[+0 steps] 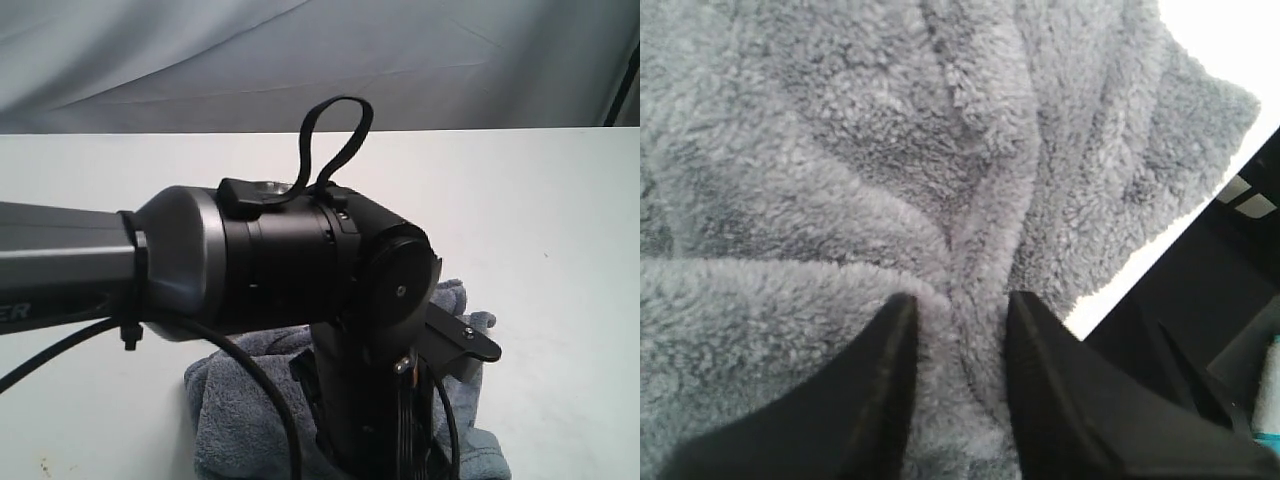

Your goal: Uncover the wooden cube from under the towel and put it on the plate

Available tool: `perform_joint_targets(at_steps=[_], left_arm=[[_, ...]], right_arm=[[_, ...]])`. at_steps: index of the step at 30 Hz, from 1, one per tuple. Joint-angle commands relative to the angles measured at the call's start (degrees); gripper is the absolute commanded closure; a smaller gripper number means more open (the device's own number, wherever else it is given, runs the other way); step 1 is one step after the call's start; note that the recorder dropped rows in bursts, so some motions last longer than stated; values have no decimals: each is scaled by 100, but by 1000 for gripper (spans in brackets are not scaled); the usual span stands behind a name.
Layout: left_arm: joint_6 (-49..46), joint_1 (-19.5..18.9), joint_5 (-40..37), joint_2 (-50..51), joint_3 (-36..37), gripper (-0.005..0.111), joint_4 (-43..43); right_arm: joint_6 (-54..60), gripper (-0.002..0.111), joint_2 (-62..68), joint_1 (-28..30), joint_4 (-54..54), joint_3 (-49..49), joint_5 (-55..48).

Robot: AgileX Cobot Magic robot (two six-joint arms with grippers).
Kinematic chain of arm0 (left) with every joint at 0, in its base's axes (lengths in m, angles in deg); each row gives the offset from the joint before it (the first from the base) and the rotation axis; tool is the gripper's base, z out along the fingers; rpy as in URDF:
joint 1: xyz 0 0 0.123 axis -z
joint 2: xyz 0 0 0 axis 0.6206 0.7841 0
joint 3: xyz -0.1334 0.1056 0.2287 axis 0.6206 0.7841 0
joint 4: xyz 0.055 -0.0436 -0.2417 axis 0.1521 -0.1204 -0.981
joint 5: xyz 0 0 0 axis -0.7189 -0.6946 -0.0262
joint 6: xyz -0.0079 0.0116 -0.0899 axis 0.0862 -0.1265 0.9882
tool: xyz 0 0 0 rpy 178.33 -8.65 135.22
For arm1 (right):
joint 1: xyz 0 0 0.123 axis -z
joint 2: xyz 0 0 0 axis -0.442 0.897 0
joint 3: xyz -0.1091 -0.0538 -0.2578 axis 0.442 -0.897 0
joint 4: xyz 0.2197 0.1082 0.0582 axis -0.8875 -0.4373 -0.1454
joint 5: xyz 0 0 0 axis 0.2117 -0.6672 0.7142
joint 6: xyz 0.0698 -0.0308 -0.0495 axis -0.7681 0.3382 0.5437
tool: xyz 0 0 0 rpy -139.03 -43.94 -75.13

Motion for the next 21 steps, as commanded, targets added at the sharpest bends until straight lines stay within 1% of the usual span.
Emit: perform_joint_targets(at_steps=[1,7,14,21], left_arm=[[47,29,69,-21,-39,91,22],[-244,29,49,-32,-39,107,65],[-244,29,105,-259,-43,107,217],[-244,29,572,-850,-43,107,478]], right_arm=[[32,108,14,-7,55,-20,7],[32,108,14,-7,55,-20,7],[32,108,14,-7,55,-20,7],[32,108,14,-7,55,-20,7]])
